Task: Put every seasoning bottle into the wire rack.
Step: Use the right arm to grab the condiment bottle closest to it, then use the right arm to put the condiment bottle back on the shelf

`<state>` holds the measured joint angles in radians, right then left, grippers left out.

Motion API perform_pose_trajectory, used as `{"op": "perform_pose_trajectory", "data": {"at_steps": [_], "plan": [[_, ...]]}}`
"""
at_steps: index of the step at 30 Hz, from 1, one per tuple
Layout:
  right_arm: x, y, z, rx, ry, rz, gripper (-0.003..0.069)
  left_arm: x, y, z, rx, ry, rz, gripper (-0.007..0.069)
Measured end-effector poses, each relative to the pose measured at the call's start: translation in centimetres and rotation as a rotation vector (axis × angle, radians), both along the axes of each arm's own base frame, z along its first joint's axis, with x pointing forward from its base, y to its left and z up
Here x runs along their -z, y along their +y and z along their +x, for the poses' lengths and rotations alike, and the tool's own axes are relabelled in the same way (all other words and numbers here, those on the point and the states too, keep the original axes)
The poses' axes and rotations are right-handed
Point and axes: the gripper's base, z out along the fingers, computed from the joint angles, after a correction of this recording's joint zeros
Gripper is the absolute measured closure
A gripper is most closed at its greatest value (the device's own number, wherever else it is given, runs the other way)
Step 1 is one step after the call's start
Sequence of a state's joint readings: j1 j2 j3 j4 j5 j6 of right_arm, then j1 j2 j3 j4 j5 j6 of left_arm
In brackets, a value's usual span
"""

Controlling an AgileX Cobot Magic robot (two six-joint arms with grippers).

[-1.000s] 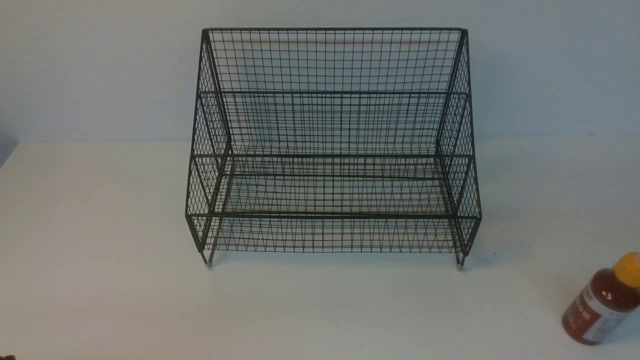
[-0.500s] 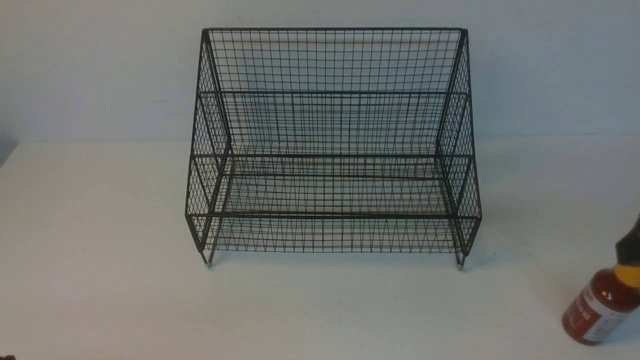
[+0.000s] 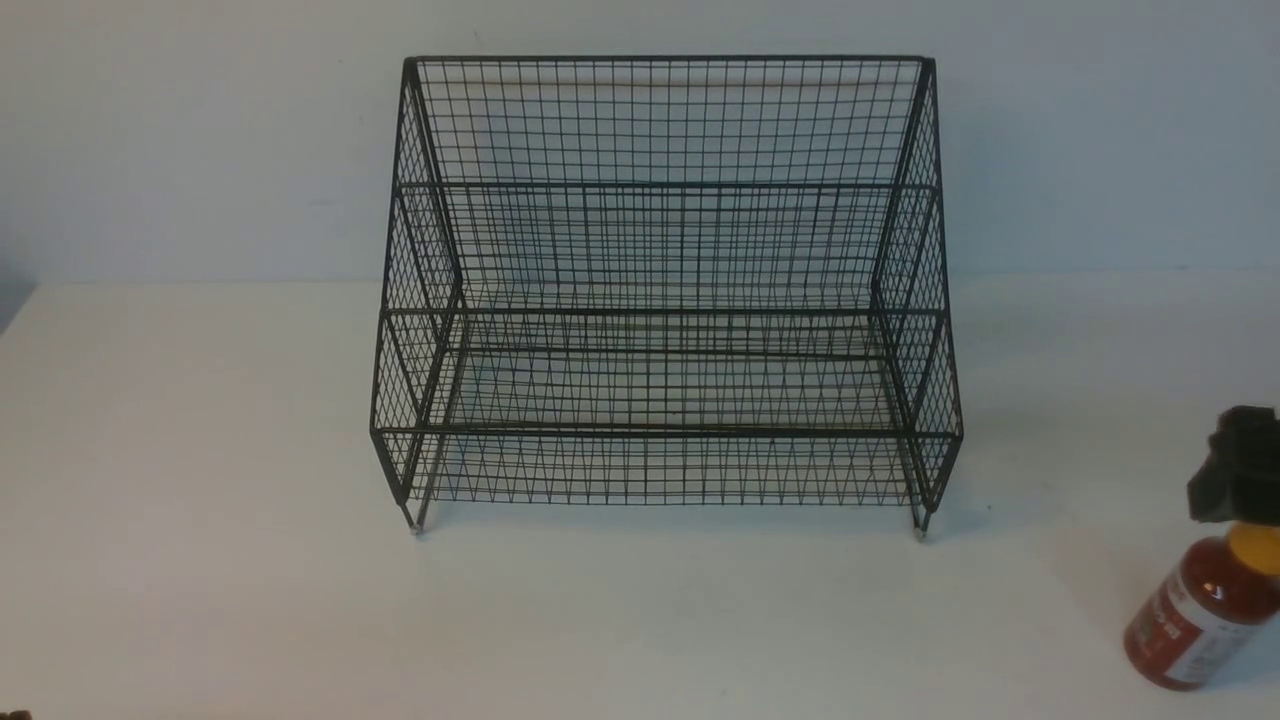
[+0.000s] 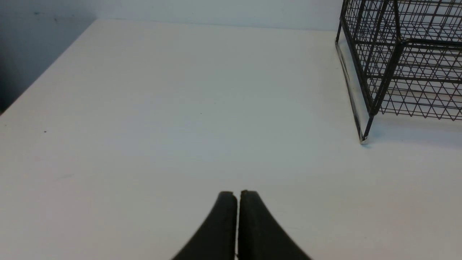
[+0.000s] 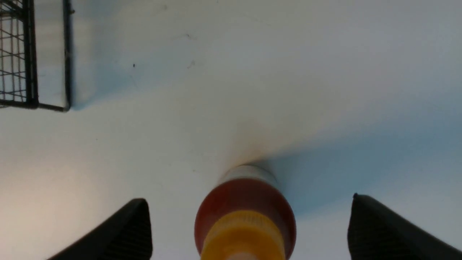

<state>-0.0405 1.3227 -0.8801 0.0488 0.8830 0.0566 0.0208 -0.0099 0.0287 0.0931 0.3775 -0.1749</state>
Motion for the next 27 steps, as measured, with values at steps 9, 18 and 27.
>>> {"op": "perform_pose_trajectory", "data": {"at_steps": [9,18,27], "plan": [[2.3,-0.1,1.7,0.001,0.039,0.000,0.0029,0.0,0.0,0.0,0.000,0.000,0.000,0.0629],[3.0,-0.1,1.8,-0.001,0.084,0.002,0.0242,0.0,0.0,0.0,0.000,0.000,0.000,0.0629],[1.7,-0.1,1.6,-0.005,0.165,0.004,0.0408,0.0,0.0,0.0,0.000,0.000,0.000,0.0629]]}}
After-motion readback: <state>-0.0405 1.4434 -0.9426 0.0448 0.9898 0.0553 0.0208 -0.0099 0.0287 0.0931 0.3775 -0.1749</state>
